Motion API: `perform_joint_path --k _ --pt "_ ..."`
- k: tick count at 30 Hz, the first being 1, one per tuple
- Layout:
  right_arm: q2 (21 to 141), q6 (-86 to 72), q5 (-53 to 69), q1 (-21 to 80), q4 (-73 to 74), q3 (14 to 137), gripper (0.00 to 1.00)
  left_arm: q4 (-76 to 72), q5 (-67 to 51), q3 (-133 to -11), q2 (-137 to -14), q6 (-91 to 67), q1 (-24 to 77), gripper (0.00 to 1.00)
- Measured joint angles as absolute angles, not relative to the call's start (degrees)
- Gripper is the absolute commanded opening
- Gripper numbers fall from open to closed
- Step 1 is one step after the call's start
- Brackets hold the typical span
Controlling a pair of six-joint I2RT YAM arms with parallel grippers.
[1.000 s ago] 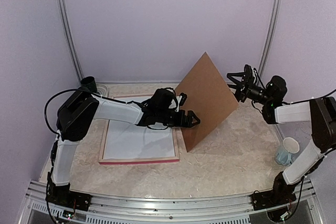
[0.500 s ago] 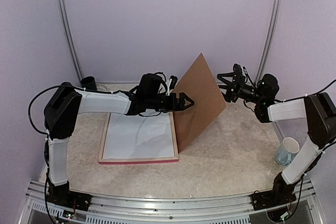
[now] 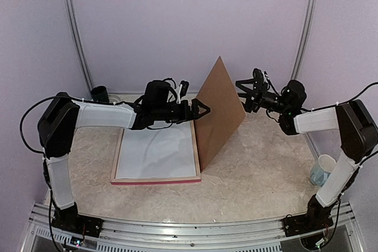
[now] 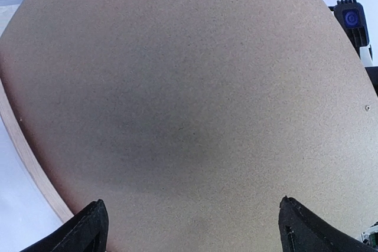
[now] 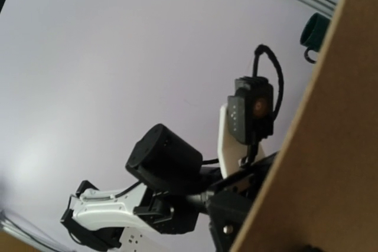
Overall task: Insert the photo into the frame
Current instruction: Turn over the backboard.
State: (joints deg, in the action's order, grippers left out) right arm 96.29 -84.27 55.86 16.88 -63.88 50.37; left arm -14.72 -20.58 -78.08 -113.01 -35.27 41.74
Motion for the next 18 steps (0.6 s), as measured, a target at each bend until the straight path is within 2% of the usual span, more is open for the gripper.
perform_joint_path --k 11,15,18 --pt "102.7 -87.3 55.4 21.3 -69.5 53.3 0.82 -20.2 -20.9 -74.6 -104.8 -39.0 39.0 0.99" --pt "106.6 -91.1 55.0 23.0 -75.0 54.2 0.9 -21.2 -21.1 -74.6 -103.7 -39.5 38.9 0.99" --pt "109.3 -94.5 54.8 24.3 -80.0 55.4 0.92 -21.5 -21.3 -74.6 -103.5 -39.7 38.9 0.99"
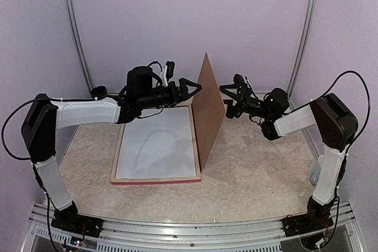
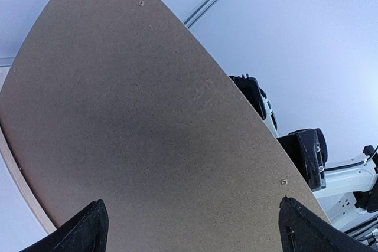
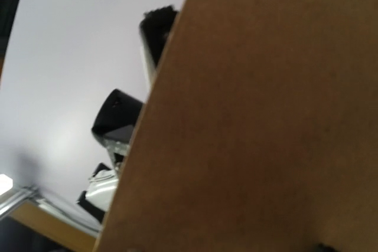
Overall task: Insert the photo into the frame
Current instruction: Turn over the backboard, then pass from the right arm to the left
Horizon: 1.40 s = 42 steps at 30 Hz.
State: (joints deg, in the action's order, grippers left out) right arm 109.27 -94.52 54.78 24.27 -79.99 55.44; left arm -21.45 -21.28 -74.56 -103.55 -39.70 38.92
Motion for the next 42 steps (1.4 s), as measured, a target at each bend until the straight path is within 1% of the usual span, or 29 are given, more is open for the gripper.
perform_joint_path --k 8,14,25,42 --pt "111.2 -98.3 54.8 26.4 -85.1 58.1 0.92 -21.6 -21.5 -73.1 -103.5 -40.4 38.9 0.99" --pt "112.3 -98.7 54.7 27.0 -86.8 58.2 0.88 -21.8 -21.5 -71.5 -102.2 -40.8 38.0 0.99" --pt "118.7 -100.2 54.6 28.7 -87.9 58.6 0.81 -23.2 -21.8 -71.3 -98.1 -42.1 37.0 0.99" --pt "128.6 -97.5 55.9 28.8 -87.6 59.9 0.74 -23.5 -25.7 -73.5 -100.1 -47.0 36.4 0.99"
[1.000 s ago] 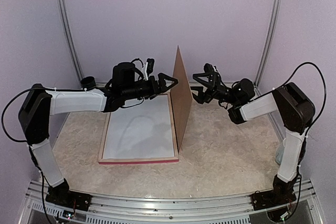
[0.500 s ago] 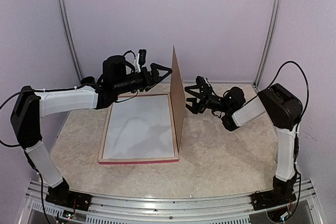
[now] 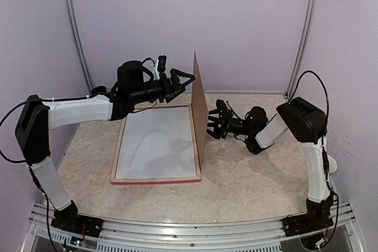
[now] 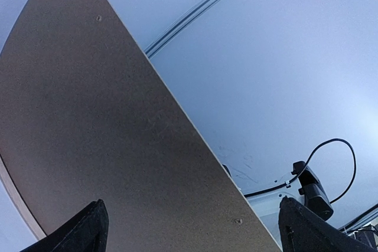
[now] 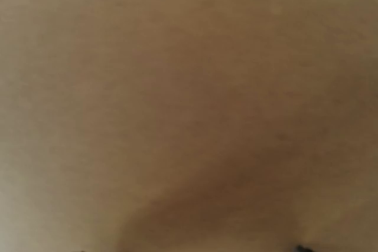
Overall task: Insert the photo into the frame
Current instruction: Pass from the right arm to the left
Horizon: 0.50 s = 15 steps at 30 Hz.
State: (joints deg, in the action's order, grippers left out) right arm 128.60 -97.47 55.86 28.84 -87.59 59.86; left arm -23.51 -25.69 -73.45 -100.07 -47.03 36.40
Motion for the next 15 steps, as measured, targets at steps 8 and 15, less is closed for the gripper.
perform_joint_path --k 8,15 --pt "129.1 -91.7 56.6 28.9 -82.2 61.3 0.74 -22.9 -26.2 -75.3 -100.8 -47.5 36.3 0.99" --pt "129.1 -85.2 56.7 29.0 -73.2 62.0 0.75 -20.8 -26.2 -75.5 -100.9 -47.5 36.3 0.99"
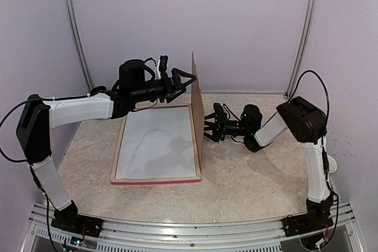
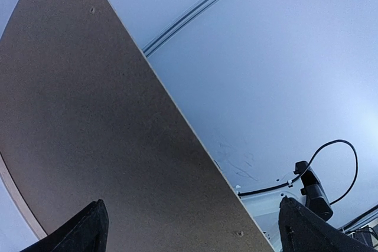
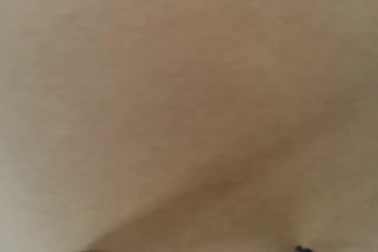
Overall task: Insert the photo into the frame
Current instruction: Pass from the right arm to the left
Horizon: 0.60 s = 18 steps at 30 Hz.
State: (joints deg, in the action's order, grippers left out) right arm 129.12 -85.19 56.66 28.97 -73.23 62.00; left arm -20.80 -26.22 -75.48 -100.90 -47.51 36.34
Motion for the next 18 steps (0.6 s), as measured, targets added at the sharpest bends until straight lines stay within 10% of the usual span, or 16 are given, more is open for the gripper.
perform_joint_path --k 18 --pt "129.1 -70.7 55.6 30.5 -53.8 66.2 0.78 -15.7 -24.8 -75.5 -101.1 -47.1 34.9 0.99"
